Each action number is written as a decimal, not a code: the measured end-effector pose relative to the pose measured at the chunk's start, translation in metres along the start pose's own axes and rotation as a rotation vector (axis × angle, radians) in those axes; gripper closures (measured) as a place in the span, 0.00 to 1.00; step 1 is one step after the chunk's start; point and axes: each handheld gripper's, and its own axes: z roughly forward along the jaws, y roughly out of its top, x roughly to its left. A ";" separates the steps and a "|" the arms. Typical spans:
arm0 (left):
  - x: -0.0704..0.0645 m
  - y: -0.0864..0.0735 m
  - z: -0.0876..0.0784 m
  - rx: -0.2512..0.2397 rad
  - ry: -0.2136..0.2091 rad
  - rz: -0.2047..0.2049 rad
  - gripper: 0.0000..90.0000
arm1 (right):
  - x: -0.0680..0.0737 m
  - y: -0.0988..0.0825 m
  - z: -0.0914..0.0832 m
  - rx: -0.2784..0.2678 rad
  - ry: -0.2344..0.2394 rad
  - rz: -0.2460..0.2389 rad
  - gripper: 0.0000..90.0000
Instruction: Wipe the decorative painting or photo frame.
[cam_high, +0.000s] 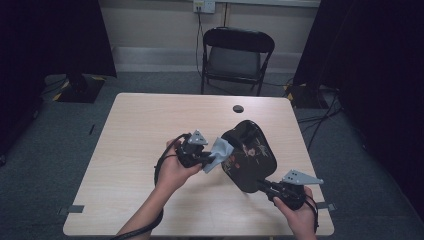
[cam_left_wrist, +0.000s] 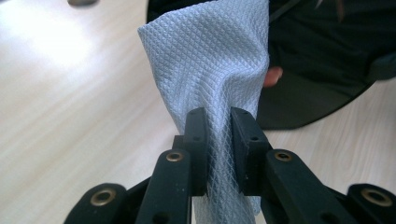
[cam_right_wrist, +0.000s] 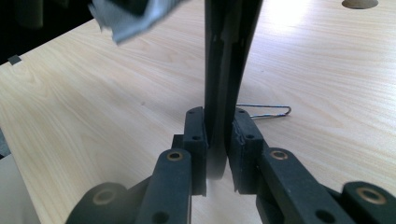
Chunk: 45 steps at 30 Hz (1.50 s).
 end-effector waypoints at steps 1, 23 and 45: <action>0.001 0.005 -0.004 -0.005 0.001 0.006 0.86 | 0.000 0.000 0.000 0.001 0.001 0.000 0.88; -0.012 0.020 0.018 -0.043 -0.032 0.014 0.86 | 0.000 0.001 0.001 0.002 0.001 -0.005 0.88; -0.012 -0.042 0.071 0.106 -0.046 -0.015 0.85 | 0.000 0.001 0.001 0.000 0.002 -0.008 0.88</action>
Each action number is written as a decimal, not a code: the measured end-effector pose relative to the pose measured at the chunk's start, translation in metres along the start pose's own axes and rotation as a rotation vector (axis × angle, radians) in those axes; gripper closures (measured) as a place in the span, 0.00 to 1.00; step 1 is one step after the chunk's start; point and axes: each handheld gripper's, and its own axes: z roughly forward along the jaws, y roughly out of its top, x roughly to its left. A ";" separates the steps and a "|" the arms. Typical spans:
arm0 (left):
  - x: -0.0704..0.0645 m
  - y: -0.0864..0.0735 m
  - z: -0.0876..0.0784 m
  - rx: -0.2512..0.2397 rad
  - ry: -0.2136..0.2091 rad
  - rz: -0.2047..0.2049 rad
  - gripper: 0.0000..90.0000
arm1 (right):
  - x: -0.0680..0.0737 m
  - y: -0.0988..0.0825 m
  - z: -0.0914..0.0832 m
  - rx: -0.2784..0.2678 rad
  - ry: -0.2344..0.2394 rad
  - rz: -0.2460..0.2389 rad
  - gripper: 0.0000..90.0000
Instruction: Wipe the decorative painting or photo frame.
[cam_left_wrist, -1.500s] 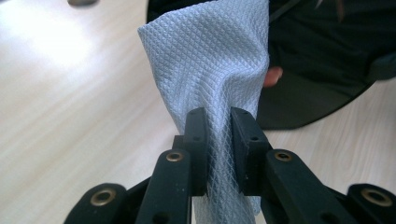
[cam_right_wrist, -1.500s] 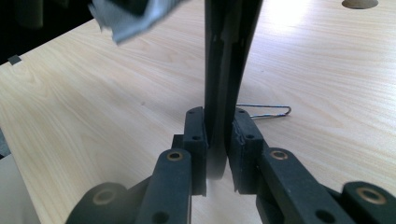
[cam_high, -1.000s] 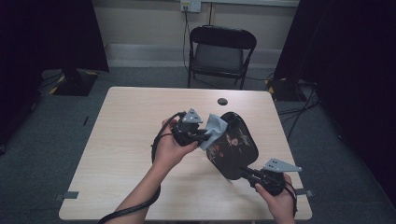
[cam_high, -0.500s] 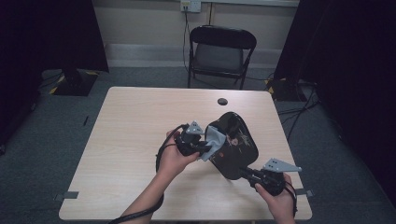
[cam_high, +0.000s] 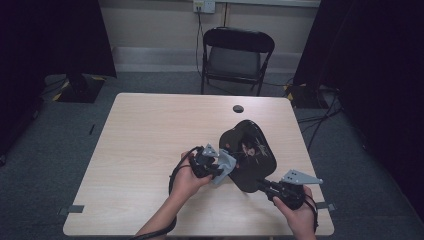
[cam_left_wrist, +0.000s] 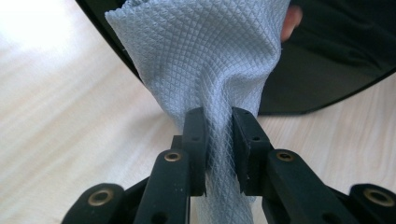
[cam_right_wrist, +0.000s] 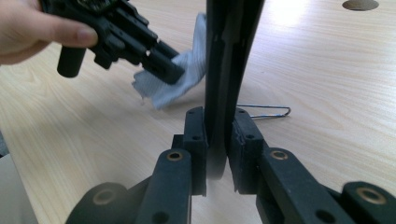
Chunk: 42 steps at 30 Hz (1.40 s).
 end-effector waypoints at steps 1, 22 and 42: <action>0.000 -0.002 0.002 0.009 0.004 0.003 0.85 | 0.000 0.000 0.000 0.000 0.000 0.000 0.88; 0.004 0.029 -0.054 -0.057 0.042 0.028 0.85 | 0.000 0.000 0.001 -0.002 0.000 0.001 0.88; -0.005 0.090 -0.083 -0.159 0.042 0.074 0.85 | 0.000 0.001 0.001 0.000 0.000 -0.002 0.88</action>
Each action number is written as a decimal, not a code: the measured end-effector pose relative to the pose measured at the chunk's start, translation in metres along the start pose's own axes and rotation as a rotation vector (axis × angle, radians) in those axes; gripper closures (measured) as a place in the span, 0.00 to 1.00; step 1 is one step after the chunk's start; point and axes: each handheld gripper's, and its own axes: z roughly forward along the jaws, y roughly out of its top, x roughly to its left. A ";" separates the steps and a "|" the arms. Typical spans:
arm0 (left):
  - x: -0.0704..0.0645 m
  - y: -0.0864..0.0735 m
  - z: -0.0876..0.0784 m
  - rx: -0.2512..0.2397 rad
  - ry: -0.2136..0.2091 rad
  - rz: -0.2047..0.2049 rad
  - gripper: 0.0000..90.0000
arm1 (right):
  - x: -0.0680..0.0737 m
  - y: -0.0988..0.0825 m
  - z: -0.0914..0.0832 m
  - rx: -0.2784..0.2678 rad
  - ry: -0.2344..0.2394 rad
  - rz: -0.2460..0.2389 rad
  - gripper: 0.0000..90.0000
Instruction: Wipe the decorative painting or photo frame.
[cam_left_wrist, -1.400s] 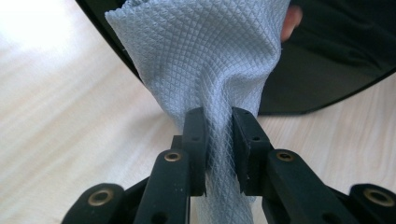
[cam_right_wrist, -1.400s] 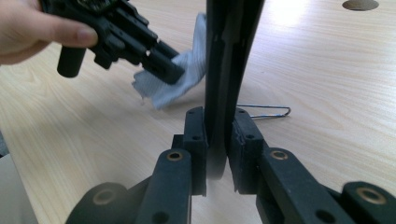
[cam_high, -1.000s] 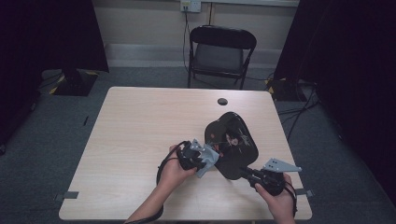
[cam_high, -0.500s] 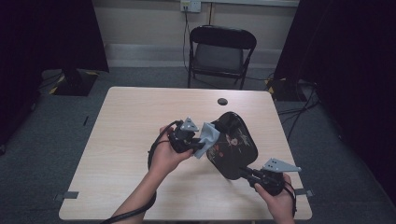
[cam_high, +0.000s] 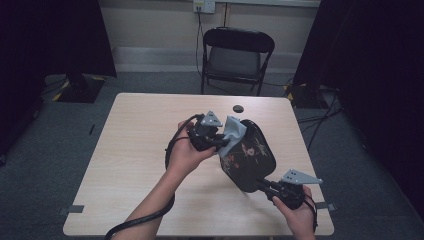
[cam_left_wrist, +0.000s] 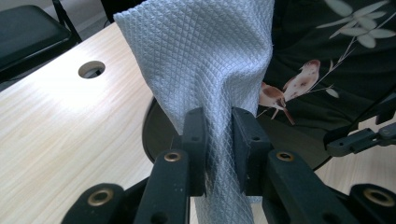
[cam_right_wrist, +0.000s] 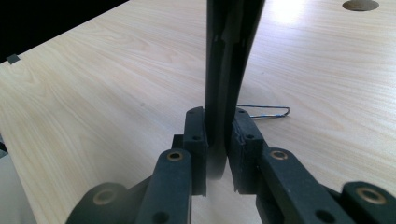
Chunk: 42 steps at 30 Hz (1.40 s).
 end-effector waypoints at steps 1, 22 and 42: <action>0.000 -0.001 0.001 0.010 -0.001 0.005 0.85 | 0.000 0.000 0.000 0.000 0.000 0.000 0.88; -0.001 -0.043 0.033 0.061 -0.027 -0.031 0.85 | 0.000 0.000 0.000 0.002 0.001 -0.003 0.88; -0.007 -0.089 0.066 0.158 -0.049 -0.057 0.85 | 0.000 0.000 0.000 0.003 0.001 -0.001 0.88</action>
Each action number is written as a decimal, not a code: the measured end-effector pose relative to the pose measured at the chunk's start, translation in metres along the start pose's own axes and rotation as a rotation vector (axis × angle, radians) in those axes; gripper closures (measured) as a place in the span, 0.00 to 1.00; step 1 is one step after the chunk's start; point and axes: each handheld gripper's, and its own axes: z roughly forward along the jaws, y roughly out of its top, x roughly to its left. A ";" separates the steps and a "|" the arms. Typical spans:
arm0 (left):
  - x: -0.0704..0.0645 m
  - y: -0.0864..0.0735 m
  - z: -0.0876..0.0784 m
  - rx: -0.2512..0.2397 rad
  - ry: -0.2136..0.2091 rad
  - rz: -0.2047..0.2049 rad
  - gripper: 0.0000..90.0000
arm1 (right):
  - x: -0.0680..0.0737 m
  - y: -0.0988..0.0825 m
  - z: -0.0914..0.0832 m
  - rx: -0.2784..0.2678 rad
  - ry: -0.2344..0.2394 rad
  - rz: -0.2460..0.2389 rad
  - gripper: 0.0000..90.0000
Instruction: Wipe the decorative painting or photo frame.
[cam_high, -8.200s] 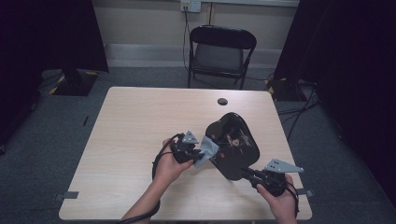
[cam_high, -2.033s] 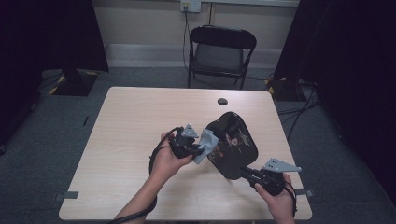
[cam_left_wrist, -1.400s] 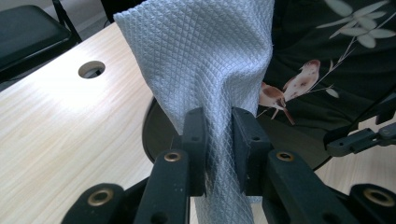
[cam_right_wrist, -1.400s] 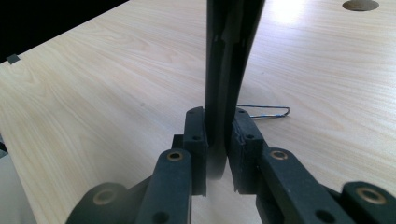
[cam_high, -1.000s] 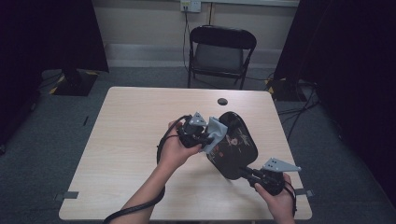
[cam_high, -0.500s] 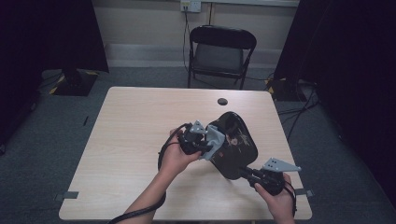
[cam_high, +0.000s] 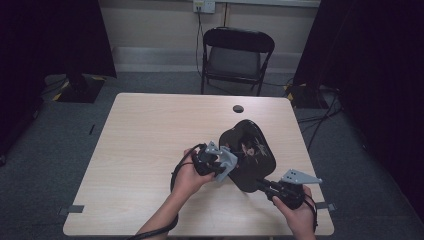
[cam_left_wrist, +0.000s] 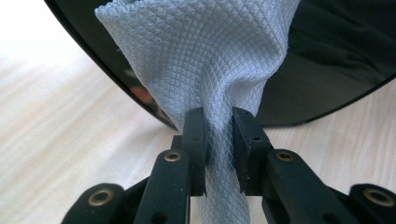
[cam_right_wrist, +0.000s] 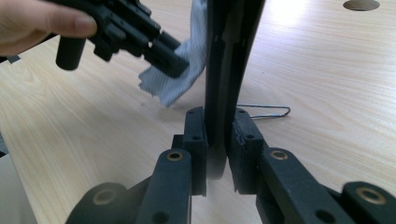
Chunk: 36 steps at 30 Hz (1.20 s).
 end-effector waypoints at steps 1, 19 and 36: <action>0.000 -0.002 0.002 0.001 -0.004 -0.005 0.85 | 0.000 0.000 0.000 0.000 0.000 0.000 0.88; -0.001 -0.015 0.001 0.045 -0.013 -0.026 0.85 | 0.000 0.000 0.001 -0.004 -0.001 0.010 0.88; 0.004 0.057 -0.073 -0.109 0.054 0.027 0.85 | 0.001 0.000 0.001 -0.005 0.000 0.008 0.88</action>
